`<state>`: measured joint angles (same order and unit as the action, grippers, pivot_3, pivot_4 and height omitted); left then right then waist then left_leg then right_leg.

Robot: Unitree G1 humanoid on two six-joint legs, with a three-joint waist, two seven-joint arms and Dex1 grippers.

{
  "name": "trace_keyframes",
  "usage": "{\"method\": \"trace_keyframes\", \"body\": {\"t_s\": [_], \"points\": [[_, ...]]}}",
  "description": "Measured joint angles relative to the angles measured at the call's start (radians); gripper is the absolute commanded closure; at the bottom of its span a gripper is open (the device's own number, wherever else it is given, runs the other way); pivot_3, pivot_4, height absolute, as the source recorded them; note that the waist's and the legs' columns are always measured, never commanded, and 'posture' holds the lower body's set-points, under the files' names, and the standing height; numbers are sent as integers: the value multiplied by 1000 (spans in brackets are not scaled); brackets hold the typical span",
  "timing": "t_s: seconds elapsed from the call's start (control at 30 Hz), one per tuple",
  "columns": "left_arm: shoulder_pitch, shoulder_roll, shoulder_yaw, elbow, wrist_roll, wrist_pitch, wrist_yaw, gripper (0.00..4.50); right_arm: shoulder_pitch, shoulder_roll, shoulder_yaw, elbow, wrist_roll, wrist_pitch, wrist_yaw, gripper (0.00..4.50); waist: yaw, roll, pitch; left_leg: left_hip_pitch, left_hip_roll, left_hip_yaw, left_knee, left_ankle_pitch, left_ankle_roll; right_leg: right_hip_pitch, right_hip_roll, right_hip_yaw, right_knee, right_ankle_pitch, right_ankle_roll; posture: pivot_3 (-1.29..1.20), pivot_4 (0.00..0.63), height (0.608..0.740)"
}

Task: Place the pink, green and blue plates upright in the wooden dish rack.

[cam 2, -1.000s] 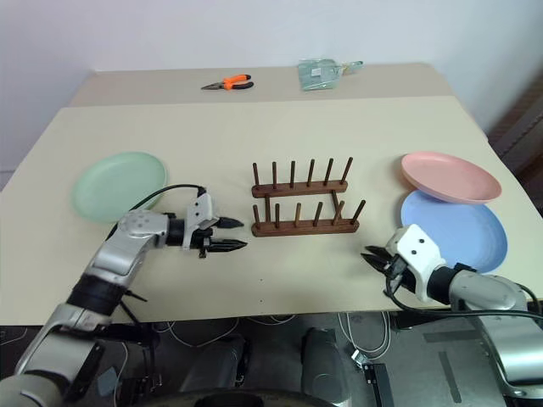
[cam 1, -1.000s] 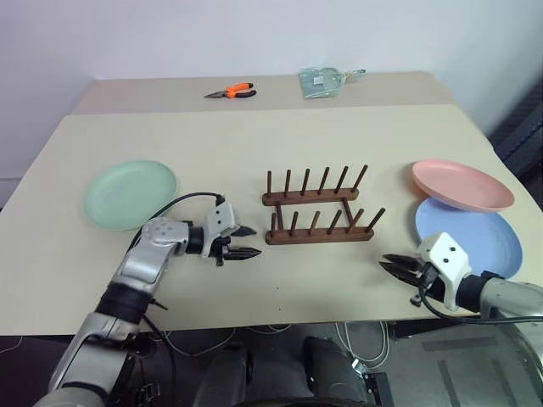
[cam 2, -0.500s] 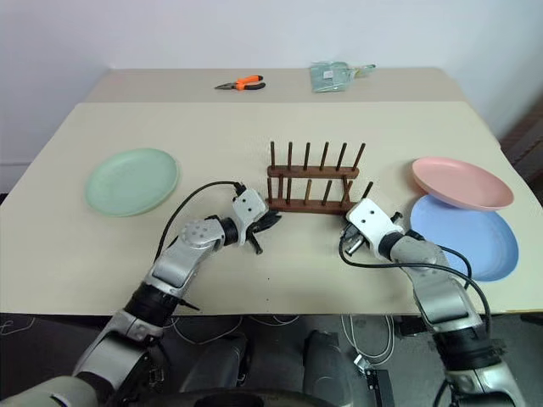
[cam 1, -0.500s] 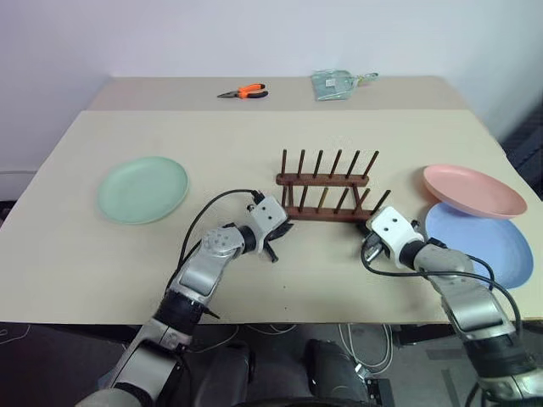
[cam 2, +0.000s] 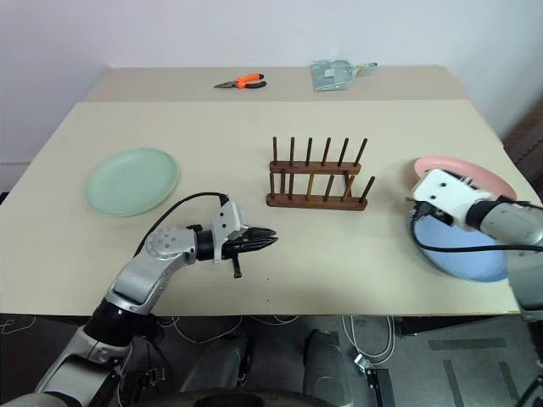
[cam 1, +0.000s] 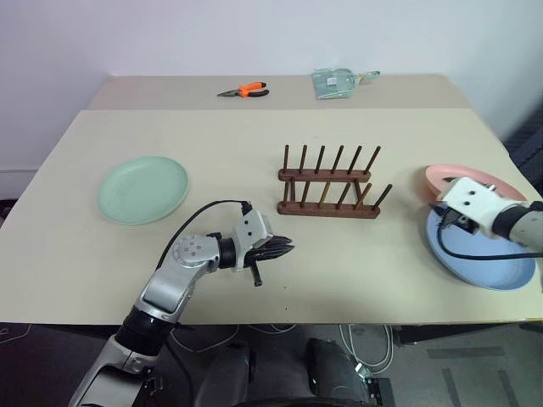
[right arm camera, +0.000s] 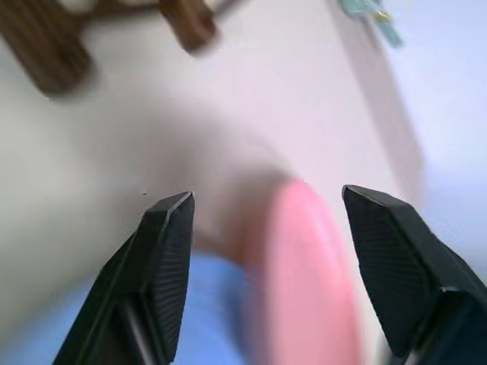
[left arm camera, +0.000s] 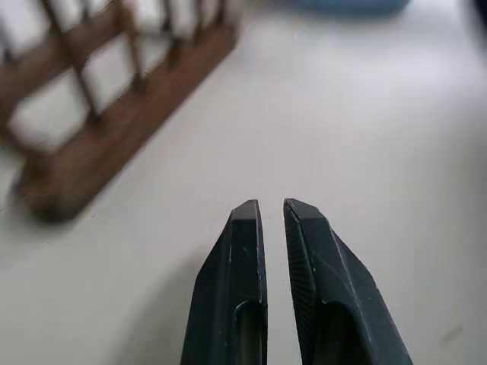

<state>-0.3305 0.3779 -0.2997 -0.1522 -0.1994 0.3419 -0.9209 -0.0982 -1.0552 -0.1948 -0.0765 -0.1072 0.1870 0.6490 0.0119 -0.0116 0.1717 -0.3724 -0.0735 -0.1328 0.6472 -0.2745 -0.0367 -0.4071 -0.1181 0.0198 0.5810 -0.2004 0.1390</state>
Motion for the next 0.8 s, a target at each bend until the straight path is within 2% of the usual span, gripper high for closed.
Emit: {"method": "trace_keyframes", "body": {"t_s": [0.1,0.17,0.23,0.37,0.57,0.6,0.67,0.73,0.8], "points": [[-20,-26,-2,-9,-11,5,1,4050,-3,-31,49,142,-81,-63,-19,1236,0,0,0,0,0,1,0,0,0,0,0,0,0,0,0,0,150,740],[-31,-34,-3,-7,-10,6,7,4050,-29,-29,98,249,-128,-110,-47,1744,-2,1,0,0,0,1,0,0,0,-1,0,1,0,1,-2,0,150,740],[-35,-37,-5,-8,-10,7,9,4050,-63,-23,142,349,-165,-155,-76,2347,-7,1,0,0,0,2,-1,0,0,-1,0,1,0,2,-4,0,150,740],[-17,-22,-5,-19,-10,7,9,4050,-99,-15,174,428,-195,-220,-113,4425,-15,2,0,1,0,2,-1,0,0,-1,0,1,1,3,-4,0,150,740],[14,1,-8,-29,-9,6,9,4050,-105,-13,149,352,-191,-229,-130,4425,-22,3,1,0,0,2,-1,0,0,-1,0,2,1,2,-4,0,150,740],[15,5,-8,-32,-9,6,9,4050,-106,-7,120,317,-165,-213,-129,4425,-22,3,1,0,0,2,-1,0,0,-1,0,2,1,2,-4,0,150,740],[16,11,-7,-34,-9,5,10,4050,-164,101,6,183,25,-86,-112,4425,-28,2,1,1,1,2,-1,0,0,-1,1,3,1,3,-4,0,150,740],[12,2,-10,-35,-10,4,9,4050,-260,252,-126,0,354,144,-106,4425,-32,2,2,1,2,0,-1,0,0,-1,2,3,2,4,-2,0,150,740],[7,-1,-14,-35,-10,4,9,4050,-315,286,-192,-131,585,315,-105,4425,-18,3,2,0,2,-3,-1,0,0,-1,2,0,1,4,-1,0,150,740]]}}
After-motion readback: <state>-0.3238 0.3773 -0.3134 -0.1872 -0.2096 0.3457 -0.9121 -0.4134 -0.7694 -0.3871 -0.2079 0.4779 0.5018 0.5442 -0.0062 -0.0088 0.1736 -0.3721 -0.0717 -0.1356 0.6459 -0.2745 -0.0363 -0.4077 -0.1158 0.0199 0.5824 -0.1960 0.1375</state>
